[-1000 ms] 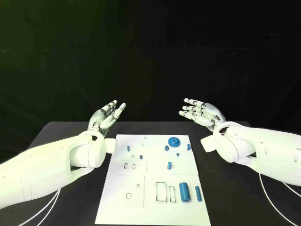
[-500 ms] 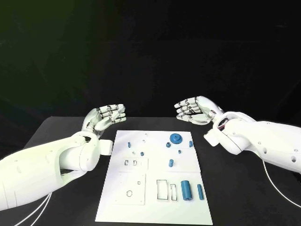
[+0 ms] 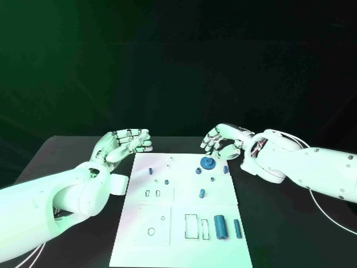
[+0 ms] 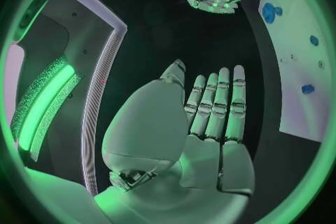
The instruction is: Assemble the parts on the task board
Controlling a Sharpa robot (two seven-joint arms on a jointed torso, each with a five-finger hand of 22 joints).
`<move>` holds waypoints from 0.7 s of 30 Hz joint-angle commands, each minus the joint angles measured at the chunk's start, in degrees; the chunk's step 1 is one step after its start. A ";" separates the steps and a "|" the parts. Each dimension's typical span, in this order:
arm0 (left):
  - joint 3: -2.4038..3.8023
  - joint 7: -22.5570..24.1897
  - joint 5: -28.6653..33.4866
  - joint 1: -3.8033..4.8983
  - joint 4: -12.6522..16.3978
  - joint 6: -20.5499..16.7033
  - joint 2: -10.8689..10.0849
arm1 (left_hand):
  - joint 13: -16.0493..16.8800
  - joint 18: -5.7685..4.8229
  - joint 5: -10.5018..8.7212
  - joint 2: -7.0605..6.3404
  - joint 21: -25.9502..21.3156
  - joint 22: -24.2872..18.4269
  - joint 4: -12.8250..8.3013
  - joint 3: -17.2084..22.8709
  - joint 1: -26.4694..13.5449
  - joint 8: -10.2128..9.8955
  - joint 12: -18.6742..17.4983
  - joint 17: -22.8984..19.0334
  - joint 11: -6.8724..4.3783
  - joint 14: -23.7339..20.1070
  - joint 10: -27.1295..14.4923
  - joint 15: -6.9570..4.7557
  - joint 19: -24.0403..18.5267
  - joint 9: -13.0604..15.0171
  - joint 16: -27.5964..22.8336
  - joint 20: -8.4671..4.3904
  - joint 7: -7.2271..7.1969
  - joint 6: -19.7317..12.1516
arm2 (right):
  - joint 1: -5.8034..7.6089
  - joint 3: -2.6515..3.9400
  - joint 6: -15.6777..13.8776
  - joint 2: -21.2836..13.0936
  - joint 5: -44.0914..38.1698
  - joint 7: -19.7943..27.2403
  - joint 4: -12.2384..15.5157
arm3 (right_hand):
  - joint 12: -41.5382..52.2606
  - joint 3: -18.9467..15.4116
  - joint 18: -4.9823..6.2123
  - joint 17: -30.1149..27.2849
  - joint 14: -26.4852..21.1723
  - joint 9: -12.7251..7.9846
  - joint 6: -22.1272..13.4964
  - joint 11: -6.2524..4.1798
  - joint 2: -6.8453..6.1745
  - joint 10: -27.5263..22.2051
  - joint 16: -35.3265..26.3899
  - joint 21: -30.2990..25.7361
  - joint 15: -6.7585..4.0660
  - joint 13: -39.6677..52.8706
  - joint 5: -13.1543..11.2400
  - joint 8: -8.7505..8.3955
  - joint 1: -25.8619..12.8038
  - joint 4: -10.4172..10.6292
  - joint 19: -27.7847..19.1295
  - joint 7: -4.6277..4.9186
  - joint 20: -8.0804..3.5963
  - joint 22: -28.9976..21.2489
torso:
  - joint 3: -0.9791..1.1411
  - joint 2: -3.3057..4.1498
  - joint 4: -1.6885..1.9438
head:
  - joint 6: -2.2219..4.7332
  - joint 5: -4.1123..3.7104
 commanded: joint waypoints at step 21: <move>0.51 -1.48 -0.07 0.88 5.20 5.07 -2.33 | -0.13 0.56 -0.14 -0.16 -0.39 -0.42 0.10 0.16 0.11 -0.04 -0.69 0.28 0.28 -0.95 0.22 0.39 -0.15 -0.09 -0.85 0.13 1.82 0.09 | -0.56 -0.18 4.07 2.27 -15.51 -9.52 0.00 | 0.90 -0.67 -3.48 41.59 12.42 4.10 0.30 -0.96 -3.07 -5.49 46.11 40.88 -1.87 1.72 1.98 -1.21 -0.84 3.71 14.74 -1.01 -2.24 43.07 | -1.04 2.88 1.24 | -1.17 -0.93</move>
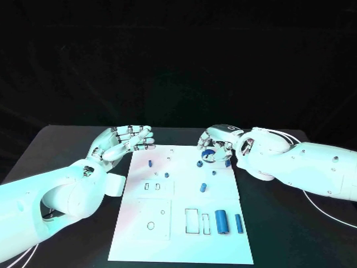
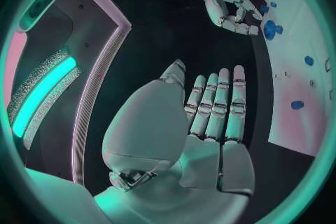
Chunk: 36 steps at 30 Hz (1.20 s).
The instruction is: Assemble the parts on the task board
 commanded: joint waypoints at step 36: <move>0.30 -1.30 0.58 0.81 0.80 2.12 -0.57 | -0.09 0.59 -0.19 -0.30 -0.66 -0.31 0.17 -0.15 -0.42 -0.21 -0.83 0.27 0.47 -0.85 0.07 0.13 -0.38 -0.15 -0.65 0.27 2.07 -0.12 | -1.63 -0.23 4.43 2.57 -4.00 -4.00 -2.33 | 2.15 -0.68 -2.07 9.40 1.98 1.18 -0.75 0.26 1.52 -1.48 10.67 8.10 0.94 0.43 0.67 -0.74 1.66 1.40 3.45 0.45 0.63 11.47 | -0.21 1.85 0.88 | -0.25 0.04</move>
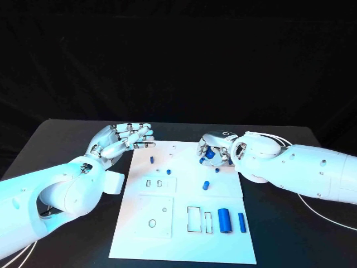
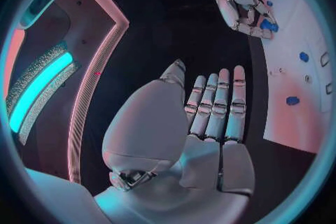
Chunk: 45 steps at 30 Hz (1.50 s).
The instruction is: Assemble the parts on the task board
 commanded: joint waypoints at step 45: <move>0.05 -0.94 0.31 0.19 -0.53 2.24 0.26 | -0.08 0.74 -0.27 -0.26 -0.46 -0.15 0.20 -0.29 -0.74 -0.24 -0.45 0.18 0.50 -0.47 0.08 0.17 -0.19 -0.10 -0.31 0.11 2.11 -0.14 | 1.29 0.15 -9.97 5.06 -1.88 -2.93 -1.23 | 4.43 7.75 -1.90 1.64 2.20 3.49 4.39 -2.30 3.31 7.70 3.53 5.35 -1.51 2.01 -2.29 2.79 1.29 -0.72 3.33 -1.70 -1.53 8.08 | -0.42 0.65 0.76 | 0.72 0.39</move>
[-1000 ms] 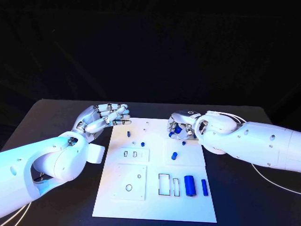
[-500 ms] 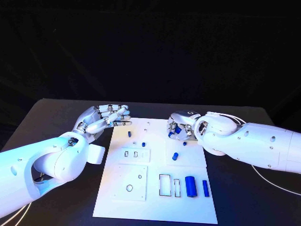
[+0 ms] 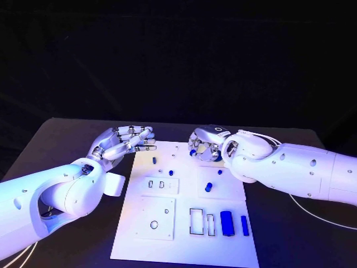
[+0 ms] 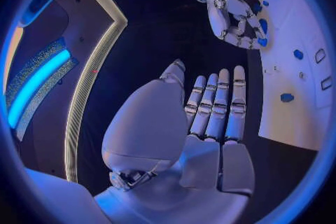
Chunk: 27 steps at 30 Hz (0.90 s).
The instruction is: Assemble the parts on the task board
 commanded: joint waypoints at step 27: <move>0.06 0.38 0.35 0.53 -0.17 1.44 0.78 | -0.08 0.77 -0.27 0.02 -0.28 -0.08 0.16 -0.31 -0.54 -0.25 -0.23 0.11 0.50 -0.28 0.10 -0.02 -0.20 -0.06 -0.37 0.13 2.09 -0.15 | -0.01 0.04 -3.98 9.77 -0.54 -1.88 -9.71 | -0.14 0.58 -1.04 -0.06 2.08 0.29 -0.30 -1.04 0.39 0.98 0.45 0.18 -0.44 0.68 0.14 0.17 -0.07 -0.13 0.13 0.37 -0.08 -0.03 | -0.10 0.36 0.40 | 0.09 0.56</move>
